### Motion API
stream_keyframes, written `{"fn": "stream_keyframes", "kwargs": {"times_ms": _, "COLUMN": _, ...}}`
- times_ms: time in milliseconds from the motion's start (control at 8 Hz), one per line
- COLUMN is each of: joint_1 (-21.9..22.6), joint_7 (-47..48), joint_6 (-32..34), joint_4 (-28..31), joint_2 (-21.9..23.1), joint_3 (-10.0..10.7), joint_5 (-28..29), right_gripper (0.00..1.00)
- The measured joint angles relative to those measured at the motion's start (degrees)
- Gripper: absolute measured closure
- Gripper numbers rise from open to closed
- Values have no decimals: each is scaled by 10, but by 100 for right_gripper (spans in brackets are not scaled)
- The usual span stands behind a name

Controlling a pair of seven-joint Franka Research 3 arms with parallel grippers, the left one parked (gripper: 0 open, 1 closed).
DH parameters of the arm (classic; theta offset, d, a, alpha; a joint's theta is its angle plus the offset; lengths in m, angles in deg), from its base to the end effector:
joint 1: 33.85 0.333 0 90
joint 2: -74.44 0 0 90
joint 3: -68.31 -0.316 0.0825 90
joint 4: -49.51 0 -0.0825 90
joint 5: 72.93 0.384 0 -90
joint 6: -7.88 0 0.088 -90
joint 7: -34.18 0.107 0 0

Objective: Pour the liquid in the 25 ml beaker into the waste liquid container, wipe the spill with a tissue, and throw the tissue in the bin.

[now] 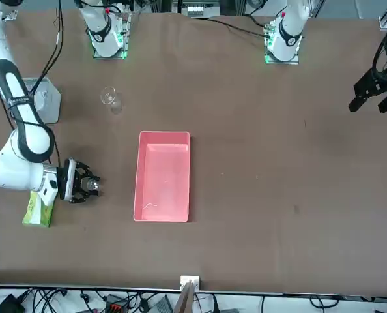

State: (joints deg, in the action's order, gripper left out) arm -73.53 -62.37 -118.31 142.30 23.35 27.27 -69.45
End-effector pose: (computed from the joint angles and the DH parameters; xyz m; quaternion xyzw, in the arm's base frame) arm 0.6755 -0.0444 0.1933 -0.6985 -0.6503 -0.1796 0.2387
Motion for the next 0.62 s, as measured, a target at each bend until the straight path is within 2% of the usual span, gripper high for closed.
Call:
{"fn": "stream_keyframes", "kwargs": {"times_ms": 500, "joint_1": -6, "joint_7": -22, "joint_6": -15, "joint_4": -1, "joint_2": -21, "joint_3": 0, "joint_5": 0, "right_gripper": 52}}
{"fn": "stream_keyframes", "kwargs": {"times_ms": 625, "joint_1": -9, "joint_7": -25, "joint_6": -15, "joint_4": -1, "joint_2": -23, "joint_3": 0, "joint_5": 0, "right_gripper": 50}}
